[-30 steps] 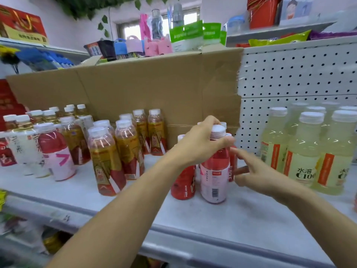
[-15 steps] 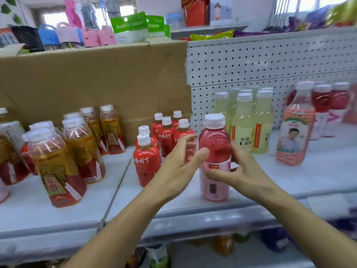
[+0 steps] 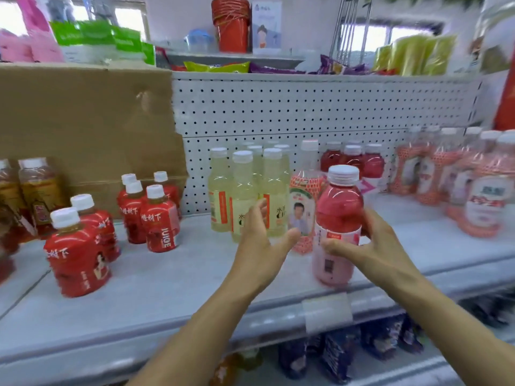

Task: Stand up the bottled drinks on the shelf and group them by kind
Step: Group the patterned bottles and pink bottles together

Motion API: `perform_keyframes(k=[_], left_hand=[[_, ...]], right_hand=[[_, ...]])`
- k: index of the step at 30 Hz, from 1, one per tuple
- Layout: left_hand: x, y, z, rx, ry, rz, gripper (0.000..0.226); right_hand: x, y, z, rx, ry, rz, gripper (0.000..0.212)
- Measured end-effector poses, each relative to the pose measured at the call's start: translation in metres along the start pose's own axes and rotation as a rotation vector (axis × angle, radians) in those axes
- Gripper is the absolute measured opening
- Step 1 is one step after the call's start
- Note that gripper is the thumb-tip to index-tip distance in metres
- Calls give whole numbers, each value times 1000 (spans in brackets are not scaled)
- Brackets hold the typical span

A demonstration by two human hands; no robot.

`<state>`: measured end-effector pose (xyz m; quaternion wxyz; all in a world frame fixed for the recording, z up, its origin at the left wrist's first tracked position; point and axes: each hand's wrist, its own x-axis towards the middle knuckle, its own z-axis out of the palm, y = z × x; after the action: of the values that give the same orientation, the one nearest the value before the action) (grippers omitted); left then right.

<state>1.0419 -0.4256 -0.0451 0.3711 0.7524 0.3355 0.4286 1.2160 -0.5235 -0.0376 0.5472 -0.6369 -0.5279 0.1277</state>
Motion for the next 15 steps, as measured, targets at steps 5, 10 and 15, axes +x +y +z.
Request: perform_keyframes(k=[5, 10, 15], left_hand=[[36, -1, 61, 7, 97, -86, 104], [57, -8, 90, 2, 175, -135, 103], [59, -8, 100, -12, 207, -137, 97]], right_hand=[[36, 41, -45, 41, 59, 87, 52], [78, 69, -60, 15, 65, 103, 58], [118, 97, -63, -32, 72, 131, 66]])
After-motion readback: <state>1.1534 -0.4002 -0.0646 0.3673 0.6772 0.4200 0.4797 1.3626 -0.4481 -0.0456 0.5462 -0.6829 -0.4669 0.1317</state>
